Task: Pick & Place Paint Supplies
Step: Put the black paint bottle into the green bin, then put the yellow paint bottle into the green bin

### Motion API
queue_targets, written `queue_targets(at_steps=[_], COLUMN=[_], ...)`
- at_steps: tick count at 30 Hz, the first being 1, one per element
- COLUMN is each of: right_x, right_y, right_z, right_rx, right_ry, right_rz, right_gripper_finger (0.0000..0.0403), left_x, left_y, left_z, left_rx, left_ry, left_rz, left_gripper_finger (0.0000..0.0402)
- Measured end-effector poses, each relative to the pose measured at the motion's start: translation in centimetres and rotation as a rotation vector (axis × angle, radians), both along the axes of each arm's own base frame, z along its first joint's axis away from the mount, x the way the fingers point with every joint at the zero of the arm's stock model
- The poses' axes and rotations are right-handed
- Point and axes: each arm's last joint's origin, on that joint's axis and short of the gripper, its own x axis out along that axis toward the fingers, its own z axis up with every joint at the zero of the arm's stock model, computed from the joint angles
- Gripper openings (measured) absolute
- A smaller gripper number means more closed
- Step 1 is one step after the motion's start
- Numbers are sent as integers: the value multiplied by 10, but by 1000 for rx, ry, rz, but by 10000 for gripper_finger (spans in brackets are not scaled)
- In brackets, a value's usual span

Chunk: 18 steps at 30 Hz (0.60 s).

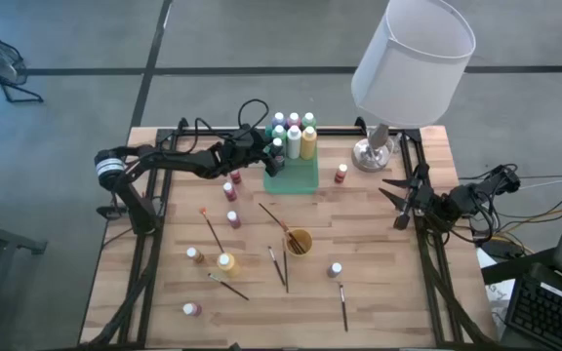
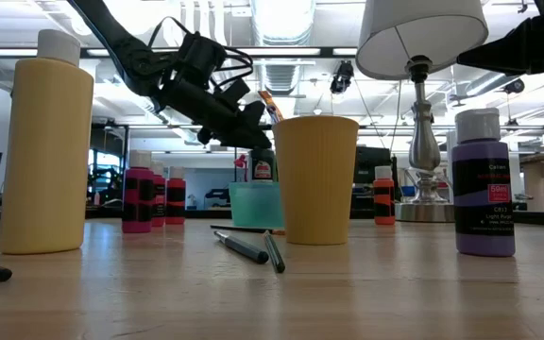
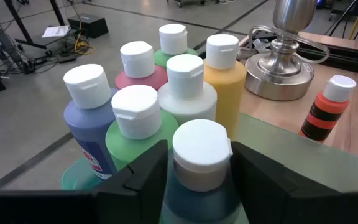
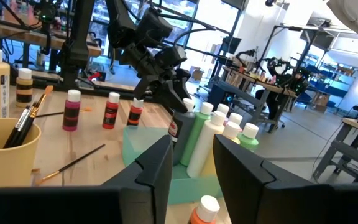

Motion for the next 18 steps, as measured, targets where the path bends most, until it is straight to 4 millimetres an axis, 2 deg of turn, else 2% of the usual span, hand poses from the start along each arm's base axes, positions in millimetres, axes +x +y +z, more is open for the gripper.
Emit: queue_targets(at_steps=[5, 8, 13, 18], right_x=[0, 0, 0, 0], right_y=[0, 0, 0, 0], right_z=[0, 0, 0, 0], right_rx=[0, 0, 0, 0], right_ry=[0, 0, 0, 0], right_rz=[0, 0, 0, 0], right_gripper_finger=[98, 88, 72, 58], left_x=[0, -1, -6, -23], left_y=[-1, -3, -5, -13], left_z=[2, 7, 32, 64], left_rx=[-9, -5, 43, 117], left_ry=[-17, -36, -99, -148], left_rz=[-21, -24, -30, -37], left_gripper_finger=[220, 230, 232, 232])
